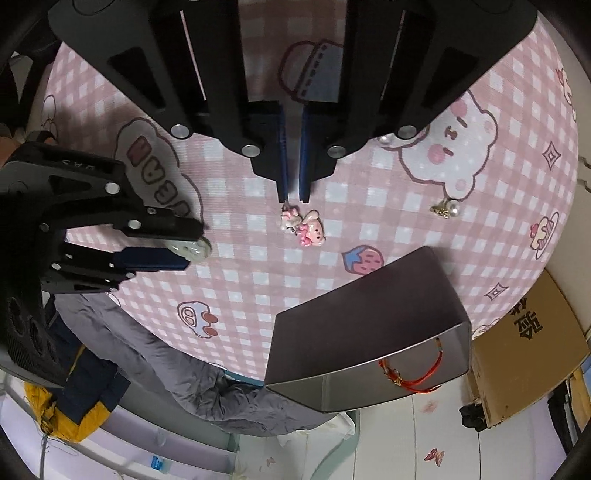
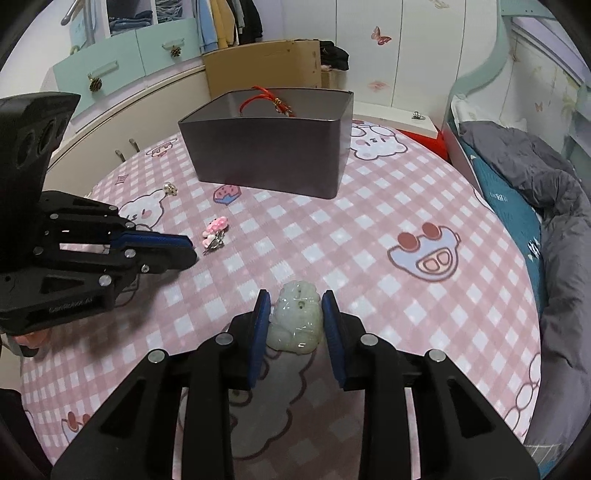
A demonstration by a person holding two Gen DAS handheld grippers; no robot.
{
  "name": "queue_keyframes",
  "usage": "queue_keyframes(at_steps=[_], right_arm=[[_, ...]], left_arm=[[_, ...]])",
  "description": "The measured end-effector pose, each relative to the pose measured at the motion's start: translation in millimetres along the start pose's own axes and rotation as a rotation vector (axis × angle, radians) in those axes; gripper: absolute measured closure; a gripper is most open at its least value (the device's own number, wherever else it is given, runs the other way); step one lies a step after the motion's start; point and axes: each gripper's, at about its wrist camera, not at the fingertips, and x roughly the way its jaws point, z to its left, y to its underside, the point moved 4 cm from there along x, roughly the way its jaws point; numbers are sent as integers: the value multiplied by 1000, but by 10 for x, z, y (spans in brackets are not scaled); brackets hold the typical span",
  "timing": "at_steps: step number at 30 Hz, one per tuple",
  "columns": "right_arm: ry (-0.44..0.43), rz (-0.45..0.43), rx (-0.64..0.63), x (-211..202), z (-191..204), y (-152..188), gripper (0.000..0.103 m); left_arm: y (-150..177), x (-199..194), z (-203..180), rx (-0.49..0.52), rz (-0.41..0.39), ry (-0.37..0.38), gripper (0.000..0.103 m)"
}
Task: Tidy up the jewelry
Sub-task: 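Carry the jade pendant and pink charm into the grey tin and open both grippers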
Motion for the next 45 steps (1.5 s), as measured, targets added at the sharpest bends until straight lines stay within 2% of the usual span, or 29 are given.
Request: queue_keyframes(at_steps=[3,5,7,8,9,10,11,14,17,19,21,23,25,36,41,45], right_arm=[[-5,7,9,-23,-4,28,76],[-4,11,6,-32,1,34,76],[-4,13,6,-29,4,36,76],[-4,12,6,-28,4,37,76],[-5,11,8,-32,3,37,76],[-8,10,13,-35,-1,39,76],[-9,9,15,-34,-4,45,76],[-10,6,17,-40,-5,51,76],[-11,7,18,-35,-8,55,76],[-7,7,16,-34,-7,56,76],[0,8,14,-36,-1,55,76],[5,16,8,-36,9,55,76],[0,24,14,-50,17,55,76],[-57,-9,69,-230,36,58,76],[-72,-58,57,-403,65,-126,76],[-91,-122,33,-575,92,-434,76]], left_arm=[[-22,-27,46,-16,-16,-8,96],[-48,0,46,-3,0,-31,95],[-84,29,43,11,2,-60,76],[-96,33,50,10,-6,-67,40],[-119,22,45,10,-30,-77,21],[-145,-23,33,7,-71,-68,21],[-154,-15,29,2,-64,-54,21],[-157,46,49,-5,-55,-70,21],[-150,135,86,-30,-36,-53,23],[-170,169,69,-26,-38,-52,38],[-193,186,59,-22,-37,-50,70],[-222,190,107,-63,-33,-16,85],[-232,188,166,-96,-29,12,94],[-116,22,242,-124,-54,24,96],[-178,-232,242,-125,-107,26,96],[-364,-552,263,-106,-175,18,96]])
